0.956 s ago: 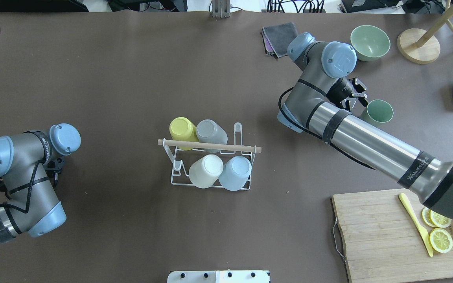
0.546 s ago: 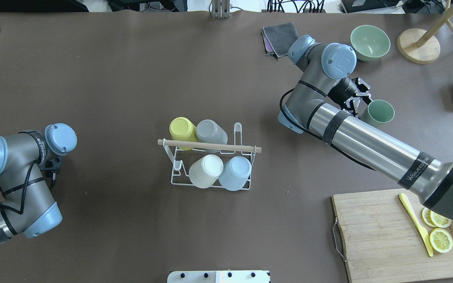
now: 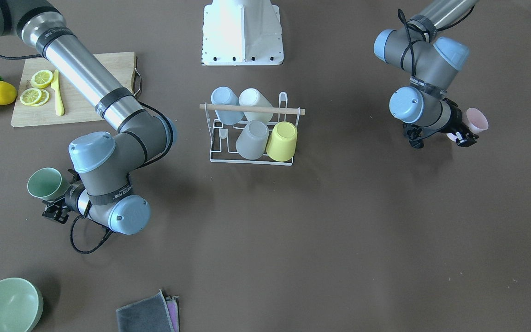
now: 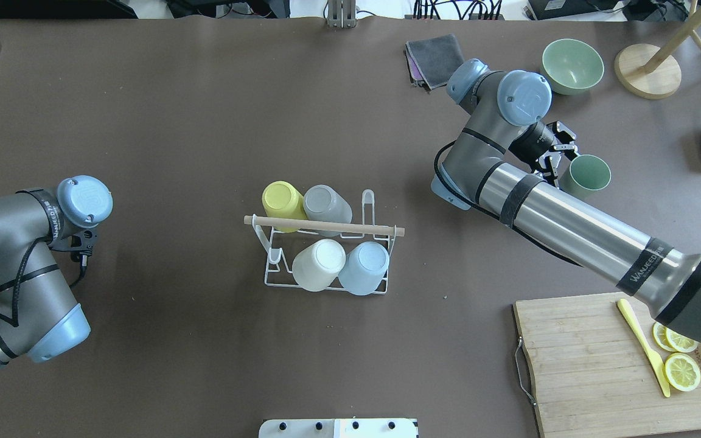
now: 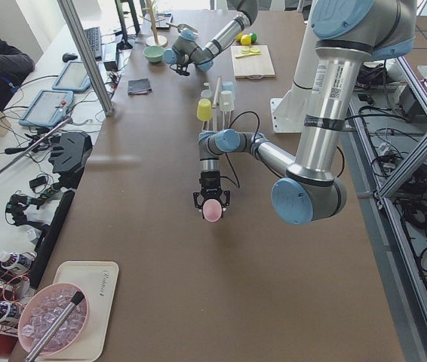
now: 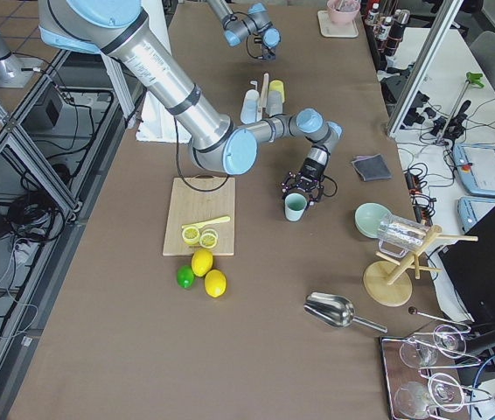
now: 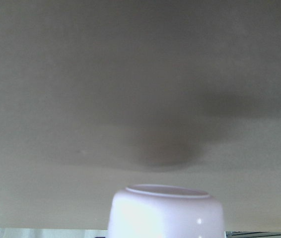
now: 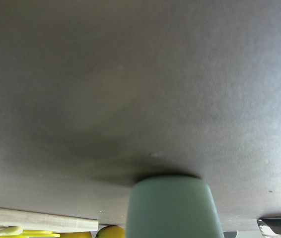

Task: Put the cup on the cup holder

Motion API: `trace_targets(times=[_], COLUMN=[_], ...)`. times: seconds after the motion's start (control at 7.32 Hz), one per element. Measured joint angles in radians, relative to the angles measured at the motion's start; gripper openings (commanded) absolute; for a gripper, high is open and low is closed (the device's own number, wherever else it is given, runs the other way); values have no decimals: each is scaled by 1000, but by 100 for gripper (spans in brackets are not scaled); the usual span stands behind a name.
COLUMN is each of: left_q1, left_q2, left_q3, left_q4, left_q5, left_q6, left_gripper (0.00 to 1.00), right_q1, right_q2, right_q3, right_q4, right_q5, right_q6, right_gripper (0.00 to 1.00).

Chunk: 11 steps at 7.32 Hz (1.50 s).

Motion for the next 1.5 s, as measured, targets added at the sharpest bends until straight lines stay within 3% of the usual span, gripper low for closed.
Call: trace_targets(times=[0.55,1.23,1.5], left_q1=[-106,-241,-254], left_q2=[-11,-119,-133], left_q3=[-111,-239,-264], left_q4=[0,-35,-75], left_q5=[2,-9,-10], left_q6=[59,128,129], left_gripper=[45,45,44], right_q1=[-3,1,1], right_q2=[-10,-20,-21], right_q3=[3,12,12], right_q4=[-10,-19,-19], right_q5=[-20,-30,-31], right_q6=[-23,-38,-40], right_gripper=[100,96,69])
